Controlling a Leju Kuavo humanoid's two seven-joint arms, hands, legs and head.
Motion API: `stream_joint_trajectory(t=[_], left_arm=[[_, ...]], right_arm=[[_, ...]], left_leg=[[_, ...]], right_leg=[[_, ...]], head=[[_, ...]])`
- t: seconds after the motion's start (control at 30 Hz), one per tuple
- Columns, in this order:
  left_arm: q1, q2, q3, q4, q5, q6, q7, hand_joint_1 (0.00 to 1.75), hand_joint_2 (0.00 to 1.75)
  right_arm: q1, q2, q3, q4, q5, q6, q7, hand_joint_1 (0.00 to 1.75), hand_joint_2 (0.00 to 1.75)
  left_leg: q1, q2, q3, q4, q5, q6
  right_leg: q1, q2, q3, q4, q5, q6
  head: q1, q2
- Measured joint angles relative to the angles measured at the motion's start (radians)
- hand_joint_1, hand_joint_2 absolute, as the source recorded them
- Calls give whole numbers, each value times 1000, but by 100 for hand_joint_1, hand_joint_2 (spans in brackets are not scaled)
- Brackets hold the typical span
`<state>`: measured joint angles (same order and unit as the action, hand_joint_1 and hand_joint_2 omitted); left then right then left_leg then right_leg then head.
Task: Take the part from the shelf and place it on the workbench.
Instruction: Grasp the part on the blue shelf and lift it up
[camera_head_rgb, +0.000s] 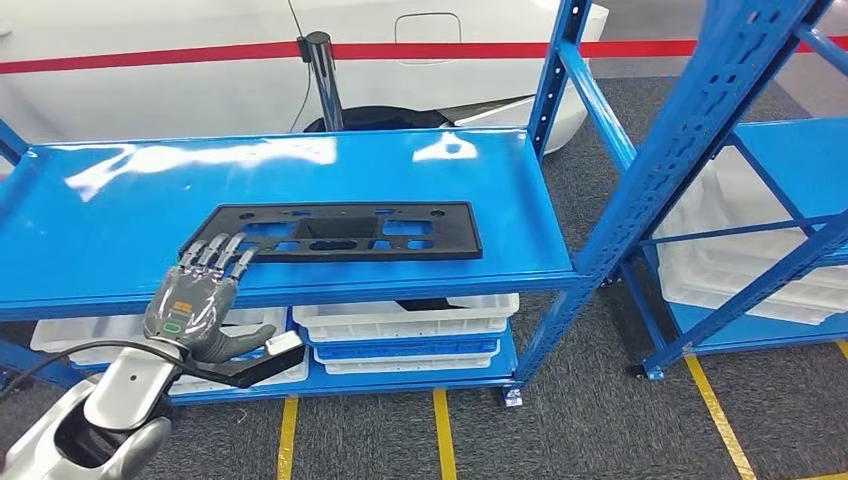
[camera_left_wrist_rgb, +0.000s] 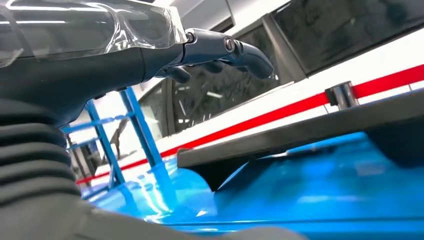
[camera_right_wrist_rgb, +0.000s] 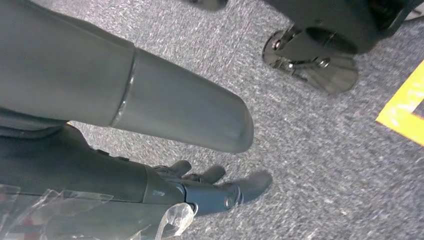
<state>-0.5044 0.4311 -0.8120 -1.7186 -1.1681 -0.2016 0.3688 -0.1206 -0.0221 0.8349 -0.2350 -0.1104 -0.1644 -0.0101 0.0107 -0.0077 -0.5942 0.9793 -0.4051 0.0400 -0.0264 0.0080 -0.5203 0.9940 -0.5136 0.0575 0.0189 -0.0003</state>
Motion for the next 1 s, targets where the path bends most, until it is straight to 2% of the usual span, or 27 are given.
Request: stream_joint_trajectory(t=[0.03, 0.1, 0.13, 0.17, 0.2, 0.27, 0.3, 0.33, 0.4, 0.47, 0.5, 0.53, 0.6, 0.63, 0.67, 0.7, 0.73, 0.8, 0.83, 0.87, 0.97, 1.0], left_arm=[[1, 1, 0, 4, 10, 12, -5, 0, 175], [8, 3, 1, 18, 27, 41, -15, 0, 175], [14, 5, 1, 27, 30, 56, -19, 0, 175], [20, 6, 1, 36, 26, 69, -22, 0, 175], [25, 8, 1, 46, 16, 80, -23, 0, 175], [28, 14, 2, 64, -17, 94, -24, 0, 175], [28, 17, 2, 74, -33, 99, -24, 0, 175], [28, 22, 2, 83, -48, 103, -24, 0, 175], [30, 30, 4, 100, -71, 111, -22, 0, 175], [31, 38, 8, 112, -89, 123, -21, 0, 175], [30, 43, 10, 117, -96, 131, -21, 0, 175], [28, 49, 12, 122, -104, 138, -22, 0, 175], [24, 59, 14, 135, -118, 149, -27, 0, 175], [24, 62, 14, 142, -124, 152, -30, 0, 175], [24, 64, 14, 148, -129, 154, -32, 0, 175], [23, 65, 14, 154, -134, 158, -35, 0, 175], [19, 65, 14, 158, -139, 161, -39, 0, 175], [9, 64, 13, 165, -149, 168, -44, 0, 175], [4, 64, 13, 168, -152, 170, -45, 0, 175], [0, 64, 12, 171, -154, 172, -46, 0, 175], [-7, 60, 9, 175, -161, 184, -48, 0, 175], [-11, 58, 8, 175, -164, 193, -49, 0, 175]], right_arm=[[-1, 0, 0, 0, 1, 1, 0, 0, 0], [-1, 0, 0, 0, 2, 3, 0, 0, 0], [-1, 0, 0, 0, 4, 4, 1, 0, 0], [-1, 0, 0, 0, 4, 5, 2, 0, 0], [0, 0, 1, 0, 5, 7, 2, 0, 0], [0, -1, 1, 0, 6, 11, 3, 0, 0], [0, -3, 1, 0, 6, 12, 3, 0, 0], [-2, -4, 1, 0, 6, 14, 3, 0, 0], [-6, -6, 1, 0, 7, 17, 4, 0, 0], [-10, -3, 1, 0, 11, 19, 4, 0, 0], [-11, -2, 1, 0, 13, 21, 4, 0, 0], [-11, -1, 2, 0, 15, 23, 5, 0, 0], [-12, -2, 2, 0, 17, 26, 7, 0, 0], [-13, -2, 4, 0, 18, 27, 8, 0, 0], [-14, -2, 6, 0, 19, 29, 8, 0, 0], [-14, -2, 8, 0, 20, 30, 9, 0, 0], [-14, -1, 11, 0, 22, 32, 9, 0, 0], [-16, 0, 17, 0, 24, 34, 11, 0, 0], [-18, -1, 20, 0, 24, 34, 12, 0, 0], [-20, -1, 22, 0, 25, 34, 12, 0, 0], [-22, -1, 25, 0, 28, 34, 12, 0, 0], [-22, 0, 26, 0, 29, 34, 12, 0, 0]], left_leg=[[0, 0, 6, -1, -4, 7], [-4, 1, 14, -1, -13, 20], [-8, 0, 18, -1, -18, 24], [-12, -1, 23, -1, -23, 27], [-15, -2, 31, -1, -28, 30], [-21, -5, 50, -2, -41, 31], [-24, -7, 55, -2, -48, 29], [-26, -8, 58, -3, -52, 26], [-24, -9, 57, -5, -57, 18], [-22, -8, 59, -3, -62, 7], [-21, -8, 51, 16, -74, -1], [-19, -7, 33, 55, -93, -10], [-9, -6, -39, 187, -146, -29], [-4, -5, -77, 248, -162, -35], [-1, -4, -102, 281, -163, -40], [2, -4, -107, 274, -144, -42], [4, -3, -93, 230, -110, -44], [6, -2, -31, 86, -37, -51], [6, -3, -7, 35, -17, -49], [4, -4, 8, 4, -9, -44], [-1, -6, 12, -3, -11, -14], [-1, -5, 14, -4, -11, -6]], right_leg=[[0, -1, -24, 49, -21, 1], [3, -3, -112, 198, -69, -1], [5, -3, -156, 259, -79, -3], [8, -2, -185, 286, -70, -7], [11, -2, -190, 267, -39, -13], [22, -1, -151, 136, 54, -33], [28, -2, -124, 68, 87, -45], [32, -2, -106, 22, 104, -51], [36, -3, -94, -8, 104, -54], [33, -2, -88, -19, 104, -53], [28, -3, -83, -23, 103, -55], [23, -4, -78, -27, 103, -57], [22, -7, -73, -29, 98, -60], [22, -8, -71, -29, 96, -59], [23, -8, -69, -29, 93, -57], [22, -7, -65, -28, 89, -53], [20, -7, -60, -28, 86, -49], [17, -6, -49, -27, 77, -39], [18, -5, -46, -27, 74, -34], [19, -4, -45, -27, 72, -30], [19, -1, -45, -26, 68, -20], [18, -1, -51, -10, 57, -16]], head=[[1, 0], [3, 0], [3, 0], [3, 0], [3, 0], [4, 0], [4, 0], [4, 0], [4, 0], [5, 0], [5, 0], [4, 0], [1, 0], [0, 0], [0, 0], [-1, 0], [-1, 0], [-2, 0], [-2, 0], [-3, 0], [-2, 0], [-2, 0]])
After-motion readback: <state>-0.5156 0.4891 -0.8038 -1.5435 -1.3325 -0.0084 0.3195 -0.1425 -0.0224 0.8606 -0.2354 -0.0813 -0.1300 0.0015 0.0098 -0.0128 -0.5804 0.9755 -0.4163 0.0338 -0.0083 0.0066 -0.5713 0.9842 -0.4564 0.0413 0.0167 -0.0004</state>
